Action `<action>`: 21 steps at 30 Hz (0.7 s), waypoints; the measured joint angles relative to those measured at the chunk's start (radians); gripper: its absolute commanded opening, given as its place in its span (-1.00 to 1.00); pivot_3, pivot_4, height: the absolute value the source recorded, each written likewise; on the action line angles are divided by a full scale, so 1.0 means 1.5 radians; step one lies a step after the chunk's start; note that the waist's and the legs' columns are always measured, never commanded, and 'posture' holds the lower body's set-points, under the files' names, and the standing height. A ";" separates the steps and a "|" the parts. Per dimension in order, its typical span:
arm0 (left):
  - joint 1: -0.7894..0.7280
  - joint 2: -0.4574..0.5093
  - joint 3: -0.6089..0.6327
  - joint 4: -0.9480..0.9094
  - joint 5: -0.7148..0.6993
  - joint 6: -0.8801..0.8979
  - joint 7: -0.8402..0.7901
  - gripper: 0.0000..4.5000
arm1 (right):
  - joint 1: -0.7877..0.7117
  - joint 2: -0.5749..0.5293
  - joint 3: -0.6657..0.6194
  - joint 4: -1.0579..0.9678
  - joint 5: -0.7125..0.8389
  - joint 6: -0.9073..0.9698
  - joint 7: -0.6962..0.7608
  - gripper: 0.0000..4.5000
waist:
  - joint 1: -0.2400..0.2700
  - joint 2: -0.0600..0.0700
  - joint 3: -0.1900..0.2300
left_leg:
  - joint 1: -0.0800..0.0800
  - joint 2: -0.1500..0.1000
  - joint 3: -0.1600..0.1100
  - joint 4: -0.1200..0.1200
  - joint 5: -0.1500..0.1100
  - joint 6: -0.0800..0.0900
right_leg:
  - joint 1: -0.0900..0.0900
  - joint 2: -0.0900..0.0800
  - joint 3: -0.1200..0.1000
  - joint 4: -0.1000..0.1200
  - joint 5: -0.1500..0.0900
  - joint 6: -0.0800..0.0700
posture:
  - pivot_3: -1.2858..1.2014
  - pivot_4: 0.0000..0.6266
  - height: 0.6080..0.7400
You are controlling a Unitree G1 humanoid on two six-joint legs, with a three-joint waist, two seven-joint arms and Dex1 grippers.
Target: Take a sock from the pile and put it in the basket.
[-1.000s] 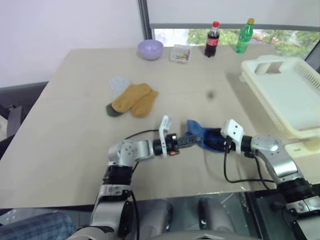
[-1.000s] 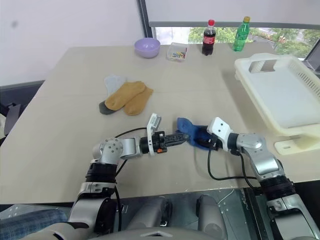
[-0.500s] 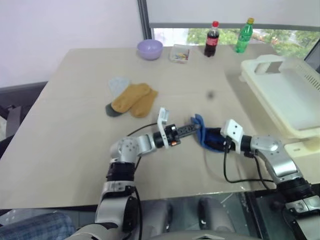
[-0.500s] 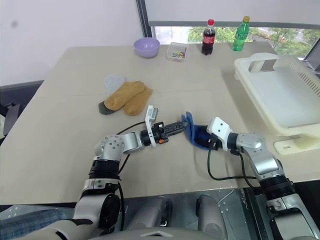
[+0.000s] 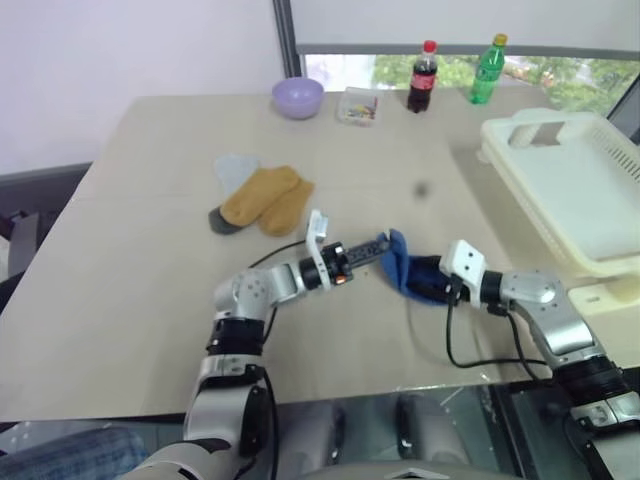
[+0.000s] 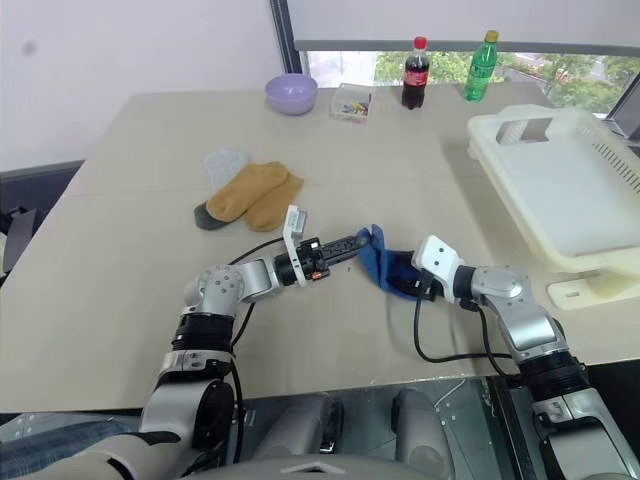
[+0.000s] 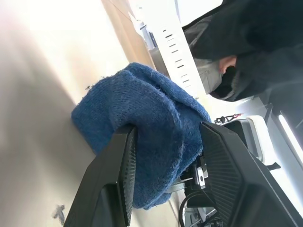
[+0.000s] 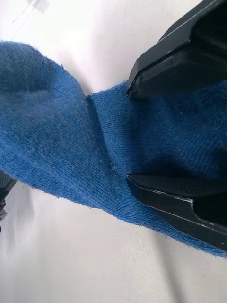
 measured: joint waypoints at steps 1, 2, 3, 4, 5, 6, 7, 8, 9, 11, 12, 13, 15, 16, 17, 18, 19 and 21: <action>0.000 0.000 0.000 0.000 0.000 0.000 0.000 -0.02 | 0.000 0.000 0.001 0.000 0.000 -0.001 0.000 0.12 | -0.001 0.000 0.000 | 0.000 0.000 0.000 0.000 0.000 0.000 | 0.000 0.000 0.000 0.000 0.000 0.000 | 0.03 -0.52 0.88; 0.000 -0.001 0.000 0.000 0.000 -0.001 -0.001 -0.02 | 0.000 0.000 0.001 0.000 0.000 -0.001 0.000 0.12 | -0.001 0.000 0.000 | 0.000 0.000 0.000 0.000 0.000 0.000 | 0.000 0.000 0.000 0.000 0.000 0.000 | 0.03 -0.52 0.88; 0.000 -0.003 -0.001 0.000 0.000 -0.004 -0.002 -0.02 | 0.000 0.000 0.001 0.000 0.000 -0.002 0.000 0.12 | -0.001 0.000 0.000 | 0.000 0.000 -0.001 -0.001 0.000 0.000 | 0.000 0.000 0.000 0.000 0.000 0.000 | 0.03 -0.52 0.88; 0.000 -0.005 -0.001 0.000 0.000 -0.007 -0.002 -0.02 | 0.000 0.000 0.002 0.000 0.000 -0.004 0.000 0.12 | -0.001 0.000 0.000 | 0.000 0.000 -0.001 -0.001 0.000 0.000 | 0.000 0.000 -0.001 0.000 0.000 0.000 | 0.03 -0.52 0.88; 0.000 -0.011 -0.001 0.000 0.000 -0.010 -0.003 -0.02 | 0.000 0.000 0.002 0.000 -0.002 -0.006 0.000 0.12 | -0.001 0.000 0.000 | 0.000 0.000 -0.001 -0.001 0.000 0.000 | 0.000 0.000 -0.001 0.000 0.000 0.000 | 0.03 -0.52 0.88; 0.000 -0.017 -0.001 0.000 0.000 -0.014 -0.004 -0.02 | 0.000 0.000 0.003 0.000 -0.004 -0.007 0.000 0.12 | -0.001 0.000 0.000 | 0.000 0.000 -0.001 -0.001 0.000 0.000 | 0.000 0.000 -0.001 0.000 0.000 0.000 | 0.03 -0.52 0.88; 0.000 -0.022 -0.002 0.000 0.000 -0.018 -0.007 -0.02 | -0.001 0.000 0.005 0.000 -0.006 -0.009 0.000 0.12 | -0.001 0.000 0.000 | 0.000 0.000 -0.001 -0.001 0.000 0.000 | 0.000 0.000 -0.001 0.000 0.000 0.000 | 0.03 -0.52 0.88; 0.000 -0.027 -0.005 -0.001 -0.001 -0.020 -0.010 -0.02 | -0.001 0.000 0.008 0.000 -0.009 -0.012 0.000 0.12 | -0.002 0.000 0.000 | 0.000 0.000 -0.001 -0.001 0.000 0.000 | 0.000 0.000 -0.001 0.000 0.000 0.000 | 0.03 -0.52 0.88; 0.000 -0.032 -0.009 -0.002 -0.001 -0.022 -0.014 -0.02 | -0.001 -0.001 0.010 0.000 -0.014 -0.018 -0.001 0.12 | -0.002 0.000 0.000 | 0.000 0.000 -0.001 -0.001 0.000 0.000 | 0.000 0.000 -0.001 0.000 0.000 0.000 | 0.03 -0.52 0.88; 0.000 -0.041 -0.020 -0.004 -0.001 -0.024 -0.022 -0.02 | -0.002 -0.003 0.015 -0.002 -0.023 -0.027 -0.002 0.12 | -0.003 0.000 0.000 | 0.000 0.000 -0.001 -0.001 0.000 0.000 | 0.000 0.000 -0.001 0.000 0.000 0.000 | 0.03 -0.52 0.88; 0.000 -0.044 -0.025 -0.005 -0.001 -0.026 -0.026 -0.02 | -0.003 -0.004 0.016 -0.003 -0.028 -0.033 -0.002 0.12 | -0.003 0.000 0.000 | 0.000 0.000 -0.001 -0.001 0.000 0.000 | 0.000 0.000 -0.001 0.000 0.000 0.000 | 0.03 -0.52 0.88; -0.001 -0.046 -0.033 -0.005 0.000 -0.029 -0.028 -0.02 | -0.003 -0.005 0.017 -0.004 -0.032 -0.036 -0.003 0.12 | -0.003 0.000 0.000 | 0.000 0.000 -0.001 -0.001 0.000 0.000 | 0.000 0.000 -0.001 0.000 0.000 0.000 | 0.03 -0.52 0.88; -0.001 -0.049 -0.047 -0.004 0.006 -0.036 -0.036 -0.02 | -0.002 -0.006 0.019 -0.006 -0.036 -0.040 -0.004 0.12 | -0.004 0.000 0.000 | 0.000 0.000 -0.001 -0.001 0.000 0.000 | 0.000 0.000 -0.001 0.000 0.000 0.000 | 0.03 -0.52 0.88; -0.004 -0.050 -0.053 -0.004 0.008 -0.038 -0.041 -0.02 | -0.002 -0.006 0.019 -0.007 -0.038 -0.040 -0.006 0.12 | -0.004 0.000 0.000 | 0.000 0.000 -0.001 -0.001 0.000 0.000 | 0.000 0.000 -0.001 0.000 0.000 0.000 | 0.03 -0.52 0.88; -0.007 -0.050 -0.058 -0.003 0.010 -0.040 -0.045 -0.02 | -0.002 -0.006 0.020 -0.008 -0.039 -0.041 -0.007 0.12 | -0.004 0.000 0.000 | 0.000 0.000 -0.001 -0.001 0.000 0.000 | 0.000 0.000 -0.001 0.000 0.000 0.000 | 0.03 -0.52 0.88; -0.011 -0.052 -0.064 -0.001 0.012 -0.042 -0.050 -0.02 | -0.002 -0.007 0.020 -0.008 -0.041 -0.043 -0.007 0.12 | -0.004 0.000 0.000 | 0.000 0.000 -0.001 -0.001 0.000 0.000 | 0.000 0.000 -0.001 0.000 0.000 0.000 | 0.03 -0.52 0.88; -0.015 -0.052 -0.070 0.002 0.015 -0.044 -0.056 -0.02 | -0.002 -0.008 0.021 -0.008 -0.044 -0.049 -0.008 0.12 | -0.004 0.000 0.000 | 0.000 0.000 -0.001 -0.001 0.000 0.000 | 0.000 0.000 -0.001 0.000 0.000 0.000 | 0.03 -0.52 0.88; -0.022 -0.051 -0.082 0.014 0.023 -0.051 -0.065 -0.02 | -0.002 -0.011 0.021 -0.010 -0.047 -0.051 -0.008 0.12 | -0.003 0.000 0.000 | 0.000 0.000 -0.001 -0.001 0.000 0.000 | 0.000 0.000 -0.001 0.000 0.000 0.000 | 0.03 -0.52 0.88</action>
